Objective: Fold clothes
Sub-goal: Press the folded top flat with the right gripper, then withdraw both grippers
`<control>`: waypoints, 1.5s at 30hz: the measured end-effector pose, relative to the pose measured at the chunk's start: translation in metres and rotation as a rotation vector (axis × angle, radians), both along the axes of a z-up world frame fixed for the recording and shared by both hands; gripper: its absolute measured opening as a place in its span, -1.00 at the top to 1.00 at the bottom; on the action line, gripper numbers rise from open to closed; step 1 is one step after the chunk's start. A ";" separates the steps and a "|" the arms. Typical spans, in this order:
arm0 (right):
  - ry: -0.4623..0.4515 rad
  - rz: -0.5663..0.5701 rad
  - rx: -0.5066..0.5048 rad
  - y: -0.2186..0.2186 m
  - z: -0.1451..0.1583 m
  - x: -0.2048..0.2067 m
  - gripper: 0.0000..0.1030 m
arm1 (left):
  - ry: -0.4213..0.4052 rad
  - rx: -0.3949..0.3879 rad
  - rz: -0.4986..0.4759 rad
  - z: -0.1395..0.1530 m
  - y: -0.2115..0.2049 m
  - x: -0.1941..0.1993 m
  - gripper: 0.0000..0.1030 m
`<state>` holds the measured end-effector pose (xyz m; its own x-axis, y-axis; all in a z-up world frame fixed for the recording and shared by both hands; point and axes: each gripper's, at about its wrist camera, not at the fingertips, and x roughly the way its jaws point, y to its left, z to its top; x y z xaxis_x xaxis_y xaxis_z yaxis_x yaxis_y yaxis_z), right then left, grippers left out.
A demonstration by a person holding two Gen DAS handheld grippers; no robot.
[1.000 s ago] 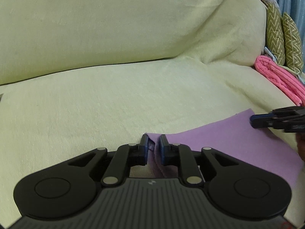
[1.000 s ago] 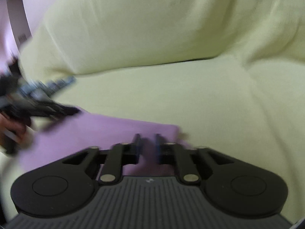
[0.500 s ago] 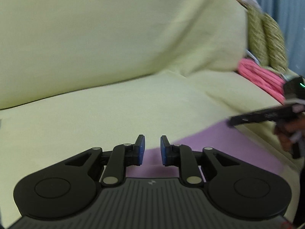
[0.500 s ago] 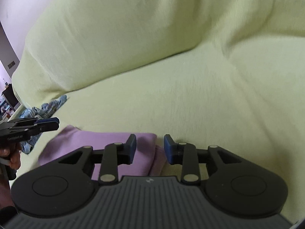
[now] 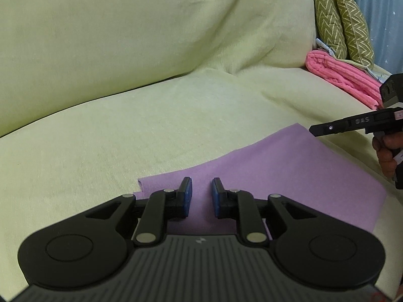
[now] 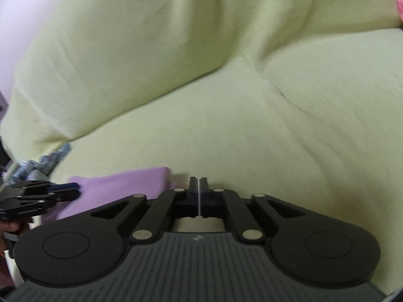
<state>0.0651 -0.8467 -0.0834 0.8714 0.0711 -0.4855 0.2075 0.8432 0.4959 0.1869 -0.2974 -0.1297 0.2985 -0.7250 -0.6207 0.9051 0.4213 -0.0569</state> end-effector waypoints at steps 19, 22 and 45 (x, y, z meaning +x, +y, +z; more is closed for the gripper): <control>-0.022 0.246 -0.309 0.115 0.024 0.005 0.76 | -0.201 0.087 -0.066 0.006 0.018 -0.068 0.46; 0.014 0.329 -0.397 0.133 0.011 0.009 0.77 | -0.270 0.128 -0.115 -0.011 0.022 -0.078 0.42; 0.115 0.176 -0.474 0.117 0.025 -0.067 0.46 | -0.337 0.204 0.028 0.014 0.078 -0.095 0.16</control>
